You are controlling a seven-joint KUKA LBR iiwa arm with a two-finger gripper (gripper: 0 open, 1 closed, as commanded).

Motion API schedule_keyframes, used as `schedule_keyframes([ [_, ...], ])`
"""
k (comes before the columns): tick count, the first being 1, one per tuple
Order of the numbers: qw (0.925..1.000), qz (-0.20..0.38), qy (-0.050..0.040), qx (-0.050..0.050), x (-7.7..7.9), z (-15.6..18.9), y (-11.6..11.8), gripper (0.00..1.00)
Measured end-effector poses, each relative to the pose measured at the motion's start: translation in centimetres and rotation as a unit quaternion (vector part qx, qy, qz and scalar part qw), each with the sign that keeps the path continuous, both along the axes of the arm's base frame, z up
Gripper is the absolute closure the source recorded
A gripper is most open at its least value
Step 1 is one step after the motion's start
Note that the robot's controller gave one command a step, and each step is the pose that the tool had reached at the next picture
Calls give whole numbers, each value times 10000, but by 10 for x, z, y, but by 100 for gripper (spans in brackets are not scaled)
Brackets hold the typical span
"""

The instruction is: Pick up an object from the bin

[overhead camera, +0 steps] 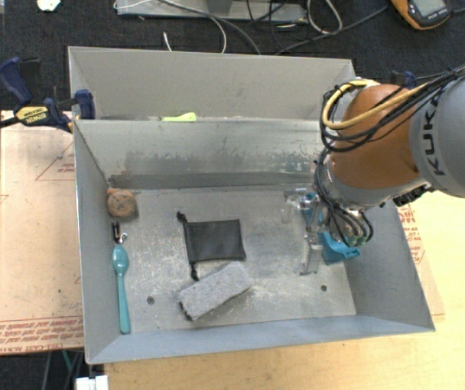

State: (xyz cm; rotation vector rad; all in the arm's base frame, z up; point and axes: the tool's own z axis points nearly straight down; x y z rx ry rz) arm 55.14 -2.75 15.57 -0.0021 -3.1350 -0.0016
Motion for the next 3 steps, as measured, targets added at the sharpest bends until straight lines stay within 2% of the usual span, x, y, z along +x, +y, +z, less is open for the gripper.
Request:
schedule_keyframes([
  [1,10000,8,-38,-2,2,4,0,0],
  [2,9990,440,-44,3,2,-51,53,0],
  [3,10000,-10,-66,-1,-5,-78,66,0],
])
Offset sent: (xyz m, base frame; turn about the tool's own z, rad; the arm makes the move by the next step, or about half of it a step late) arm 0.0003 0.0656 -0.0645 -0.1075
